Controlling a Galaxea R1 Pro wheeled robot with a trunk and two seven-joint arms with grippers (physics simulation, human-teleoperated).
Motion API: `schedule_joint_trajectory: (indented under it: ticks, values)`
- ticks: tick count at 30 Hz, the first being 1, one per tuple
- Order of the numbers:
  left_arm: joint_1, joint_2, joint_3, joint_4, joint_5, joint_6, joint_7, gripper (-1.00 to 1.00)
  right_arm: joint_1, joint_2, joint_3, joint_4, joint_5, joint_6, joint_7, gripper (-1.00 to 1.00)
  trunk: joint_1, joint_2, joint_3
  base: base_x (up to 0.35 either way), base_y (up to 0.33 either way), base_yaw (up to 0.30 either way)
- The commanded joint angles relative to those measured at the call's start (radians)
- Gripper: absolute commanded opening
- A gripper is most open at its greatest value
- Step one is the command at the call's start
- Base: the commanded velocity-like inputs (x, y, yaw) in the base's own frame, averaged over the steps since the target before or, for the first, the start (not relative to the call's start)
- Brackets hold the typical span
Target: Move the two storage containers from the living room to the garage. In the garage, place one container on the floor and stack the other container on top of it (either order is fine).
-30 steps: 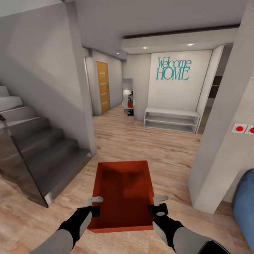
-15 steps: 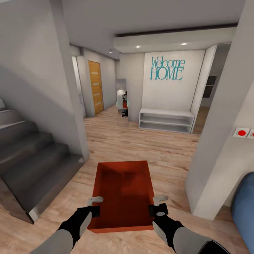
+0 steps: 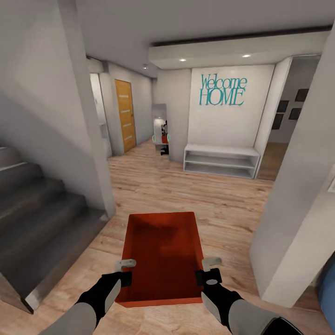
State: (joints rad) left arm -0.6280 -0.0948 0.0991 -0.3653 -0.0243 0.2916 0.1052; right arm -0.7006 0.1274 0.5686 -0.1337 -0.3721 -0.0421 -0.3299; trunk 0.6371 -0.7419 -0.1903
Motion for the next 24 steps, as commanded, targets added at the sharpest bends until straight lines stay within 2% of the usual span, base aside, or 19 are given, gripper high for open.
schedule_joint_trajectory:
  ticks: [1,24]
  values:
    - [0.001,0.003,0.010,0.000,-0.022,0.008,0.007,-1.00,-0.002,0.000,-0.039,-0.003,0.012,-0.014,-0.002,-1.00,0.001,-0.001,-0.001,0.322,0.000,0.000]
    - [0.001,0.007,0.010,-0.001,-0.022,0.008,0.007,-1.00,-0.002,0.000,-0.037,-0.006,0.012,-0.016,0.000,-1.00,0.001,-0.001,-0.001,0.322,0.000,0.000]
